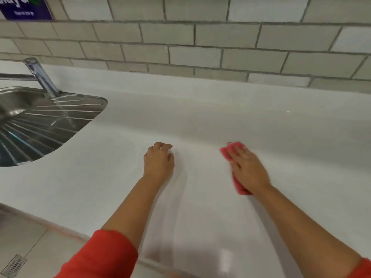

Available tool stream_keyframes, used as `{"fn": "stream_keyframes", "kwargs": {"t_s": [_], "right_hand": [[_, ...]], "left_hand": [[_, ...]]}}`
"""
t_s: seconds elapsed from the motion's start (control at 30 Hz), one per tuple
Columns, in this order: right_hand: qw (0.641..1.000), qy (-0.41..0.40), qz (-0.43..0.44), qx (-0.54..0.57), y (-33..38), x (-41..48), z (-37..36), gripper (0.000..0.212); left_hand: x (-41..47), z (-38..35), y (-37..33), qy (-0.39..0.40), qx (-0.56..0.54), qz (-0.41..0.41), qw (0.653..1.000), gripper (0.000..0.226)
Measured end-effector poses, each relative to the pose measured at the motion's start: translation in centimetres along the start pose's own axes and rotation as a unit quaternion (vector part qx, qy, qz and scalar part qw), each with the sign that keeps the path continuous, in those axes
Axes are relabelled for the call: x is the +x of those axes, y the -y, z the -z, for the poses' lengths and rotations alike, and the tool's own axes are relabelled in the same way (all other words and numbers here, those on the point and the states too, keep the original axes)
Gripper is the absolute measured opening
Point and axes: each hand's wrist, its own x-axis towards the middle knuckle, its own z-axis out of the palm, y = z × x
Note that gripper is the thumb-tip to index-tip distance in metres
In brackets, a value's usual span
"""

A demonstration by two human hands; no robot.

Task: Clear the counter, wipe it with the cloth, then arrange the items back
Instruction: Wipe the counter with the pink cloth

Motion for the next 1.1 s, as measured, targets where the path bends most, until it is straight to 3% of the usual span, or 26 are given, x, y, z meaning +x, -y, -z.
{"fn": "stream_keyframes", "kwargs": {"t_s": [0.07,0.13,0.2,0.43,0.6,0.7,0.8,0.93,1.1], "right_hand": [[0.991,0.049,-0.118,-0.036,-0.3,-1.1,0.9,0.055],[0.984,0.058,-0.156,-0.058,1.1,-1.9,0.9,0.066],[0.986,0.062,-0.128,-0.081,3.4,-2.7,0.1,0.08],[0.995,0.092,-0.021,-0.037,15.8,-7.7,-0.5,0.08],[0.993,0.111,0.008,0.028,22.2,-7.7,-1.9,0.053],[0.986,0.107,0.018,0.126,23.5,-7.3,-2.2,0.054],[0.967,0.09,-0.038,0.236,22.1,-7.5,-0.2,0.046],[0.992,0.078,-0.06,0.081,19.8,-10.3,2.0,0.037],[0.991,0.068,-0.06,0.095,20.1,-12.5,1.6,0.036]], "left_hand": [[-1.4,0.8,0.8,0.0,-0.008,-0.001,1.0,0.036],[-2.8,1.6,1.7,0.004,-0.009,-0.005,1.0,0.036],[-4.2,2.3,2.7,0.007,-0.006,-0.009,1.0,0.036],[-8.4,4.1,5.0,0.018,-0.027,-0.035,0.999,0.035],[-11.3,4.2,5.5,0.008,-0.088,-0.084,0.993,0.035],[-12.6,4.3,5.8,0.002,-0.133,-0.081,0.988,0.039],[-13.2,4.2,5.6,0.048,-0.139,-0.138,0.98,0.043],[-13.9,2.6,4.6,0.129,-0.019,-0.151,0.98,0.046],[-14.6,2.6,4.1,0.134,0.007,-0.15,0.98,0.047]]}}
